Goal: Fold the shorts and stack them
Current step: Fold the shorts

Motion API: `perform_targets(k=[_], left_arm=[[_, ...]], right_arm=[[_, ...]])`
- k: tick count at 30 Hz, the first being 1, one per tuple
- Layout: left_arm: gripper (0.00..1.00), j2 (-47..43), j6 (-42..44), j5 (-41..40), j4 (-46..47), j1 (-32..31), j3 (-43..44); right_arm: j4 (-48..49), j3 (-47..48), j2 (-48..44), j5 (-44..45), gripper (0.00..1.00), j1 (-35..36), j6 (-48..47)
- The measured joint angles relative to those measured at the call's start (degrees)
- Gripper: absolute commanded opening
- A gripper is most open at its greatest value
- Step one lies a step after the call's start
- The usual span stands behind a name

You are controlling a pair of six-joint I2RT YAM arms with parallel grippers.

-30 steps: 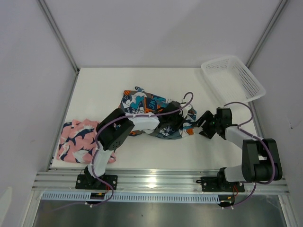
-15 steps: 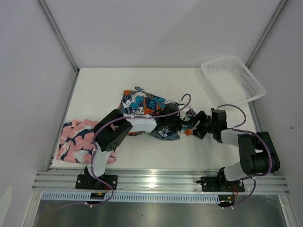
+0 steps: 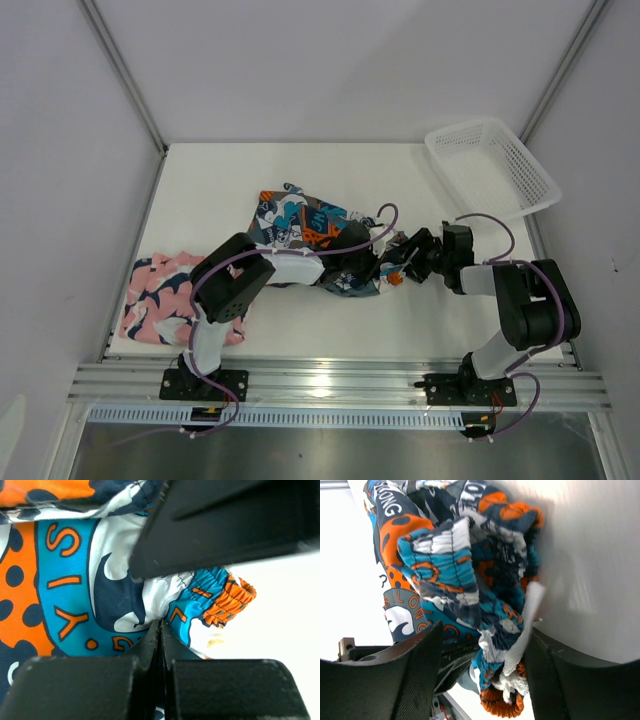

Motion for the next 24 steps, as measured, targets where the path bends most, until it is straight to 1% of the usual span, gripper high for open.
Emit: perform_targets(k=[2, 3, 4, 6, 7, 10, 12, 13, 15, 17, 20, 24], left_arm=[[0.00, -0.2, 0.2, 0.1, 0.4, 0.0, -0.4], [0.00, -0.4, 0.3, 0.3, 0.6, 0.0, -0.7], [0.00, -0.4, 0.3, 0.4, 0.8, 0.0, -0.9], [0.00, -0.5, 0.3, 0.7, 1.3, 0.0, -1.2], [0.00, -0.5, 0.3, 1.0, 1.6, 0.0, -1.4], [0.00, -0.5, 0.3, 1.7, 2.3, 0.0, -1.8], [0.00, -0.6, 0.3, 1.9, 3.0, 0.0, -2.1], [0.00, -0.6, 0.2, 2.1, 3.1, 0.0, -2.2], [0.00, -0.6, 0.1, 2.7, 3.5, 0.0, -2.3], [0.00, -0.8, -0.5, 3.4, 3.8, 0.0, -2.3], [0.00, -1.4, -1.9, 4.2, 4.2, 0.0, -2.3], [0.00, -2.8, -3.5, 4.1, 4.7, -0.1, -1.6]], right_arm=[[0.6, 0.5, 0.7, 0.6, 0.58, 0.0, -0.7], [1.0, 0.5, 1.0, 0.9, 0.54, 0.0, -0.8], [1.3, 0.5, 1.3, 1.0, 0.46, 0.0, -1.0], [1.8, 0.5, 2.1, 1.9, 0.39, 0.0, -1.5], [1.9, 0.5, 2.4, 2.2, 0.30, 0.1, -1.6], [2.1, 0.5, 3.4, 3.4, 0.12, 0.2, -2.5], [2.1, 0.5, 3.7, 3.5, 0.06, 0.3, -2.6], [1.9, 0.6, 3.7, 3.6, 0.00, 0.3, -2.9], [0.9, 1.1, 3.6, 3.7, 0.00, 0.2, -3.6], [-2.7, 2.6, 3.1, 4.5, 0.00, 0.2, -5.0], [-13.4, 7.3, 0.2, 7.7, 0.00, -0.2, -8.5], [-26.4, 13.0, -6.6, 11.4, 0.00, -2.1, -13.2]])
